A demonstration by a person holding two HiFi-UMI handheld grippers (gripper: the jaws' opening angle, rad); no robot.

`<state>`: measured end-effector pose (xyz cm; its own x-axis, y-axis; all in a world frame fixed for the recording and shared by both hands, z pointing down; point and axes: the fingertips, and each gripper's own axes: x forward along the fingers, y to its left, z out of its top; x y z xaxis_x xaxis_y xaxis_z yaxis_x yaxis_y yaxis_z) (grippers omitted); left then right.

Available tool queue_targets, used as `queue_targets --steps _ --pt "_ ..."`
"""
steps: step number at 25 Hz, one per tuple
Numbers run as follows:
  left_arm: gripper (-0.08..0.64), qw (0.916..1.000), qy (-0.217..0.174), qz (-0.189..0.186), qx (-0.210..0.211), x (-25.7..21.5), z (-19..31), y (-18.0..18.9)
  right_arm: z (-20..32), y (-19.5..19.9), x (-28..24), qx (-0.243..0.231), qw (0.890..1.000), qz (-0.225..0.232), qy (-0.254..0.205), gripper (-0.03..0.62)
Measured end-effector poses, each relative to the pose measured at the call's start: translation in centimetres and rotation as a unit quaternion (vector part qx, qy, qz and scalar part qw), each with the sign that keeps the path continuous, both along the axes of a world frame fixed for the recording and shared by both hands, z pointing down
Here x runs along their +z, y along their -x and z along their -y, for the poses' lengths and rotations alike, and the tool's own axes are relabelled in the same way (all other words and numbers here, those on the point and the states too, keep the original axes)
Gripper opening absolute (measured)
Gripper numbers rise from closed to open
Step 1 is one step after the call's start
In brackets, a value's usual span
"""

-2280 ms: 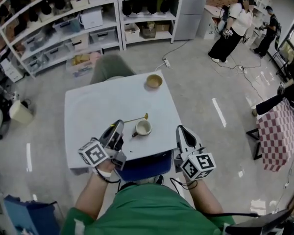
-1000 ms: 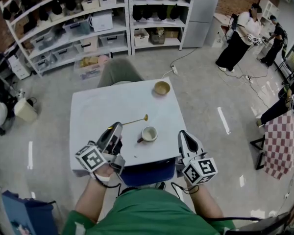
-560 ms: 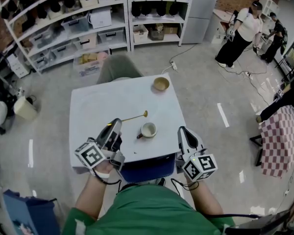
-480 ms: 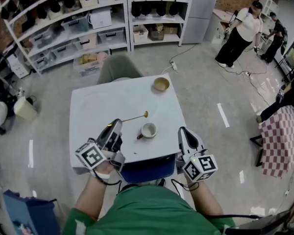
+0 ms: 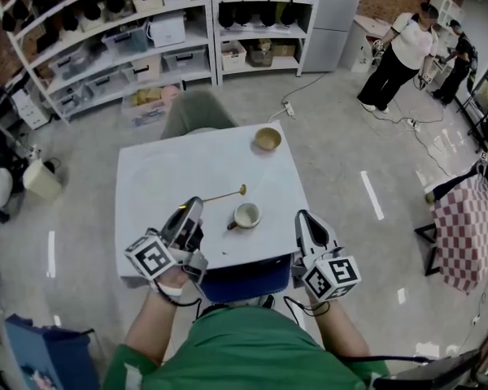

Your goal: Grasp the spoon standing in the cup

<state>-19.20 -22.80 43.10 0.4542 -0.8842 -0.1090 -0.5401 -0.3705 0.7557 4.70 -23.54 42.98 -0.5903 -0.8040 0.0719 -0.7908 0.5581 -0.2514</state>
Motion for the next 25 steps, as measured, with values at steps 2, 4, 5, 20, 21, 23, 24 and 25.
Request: queue_targets --steps 2,4,5,20,21,23,24,25 --pt "0.023 0.9999 0.007 -0.010 -0.001 0.3 -0.2 0.0 -0.1 0.0 0.0 0.000 1.000 0.000 0.001 0.023" --pt "0.023 0.9999 0.008 -0.014 -0.001 0.3 -0.3 -0.1 -0.3 0.0 0.0 0.001 1.000 0.000 0.001 0.023" --pt "0.023 1.0000 0.004 -0.009 0.000 0.1 -0.3 -0.1 -0.3 0.0 0.1 0.001 1.000 0.000 0.001 0.023" --pt "0.023 0.9996 0.001 -0.026 0.007 -0.5 -0.5 -0.4 -0.6 -0.2 -0.4 0.000 1.000 -0.003 0.001 0.023" --pt "0.023 0.9996 0.000 -0.028 0.007 -0.5 -0.4 -0.4 -0.5 -0.1 -0.4 -0.001 1.000 -0.003 0.000 0.023" --pt "0.023 0.9997 -0.002 -0.022 0.007 -0.6 -0.3 -0.2 -0.5 0.1 -0.4 -0.002 1.000 -0.003 -0.002 0.023" --pt "0.023 0.9998 -0.002 -0.019 0.008 -0.5 -0.3 -0.2 -0.5 0.1 -0.3 -0.002 1.000 -0.003 -0.002 0.023" --pt "0.023 0.9998 0.001 -0.019 0.008 -0.4 -0.2 -0.2 -0.4 0.1 -0.3 -0.002 1.000 -0.004 -0.001 0.023"
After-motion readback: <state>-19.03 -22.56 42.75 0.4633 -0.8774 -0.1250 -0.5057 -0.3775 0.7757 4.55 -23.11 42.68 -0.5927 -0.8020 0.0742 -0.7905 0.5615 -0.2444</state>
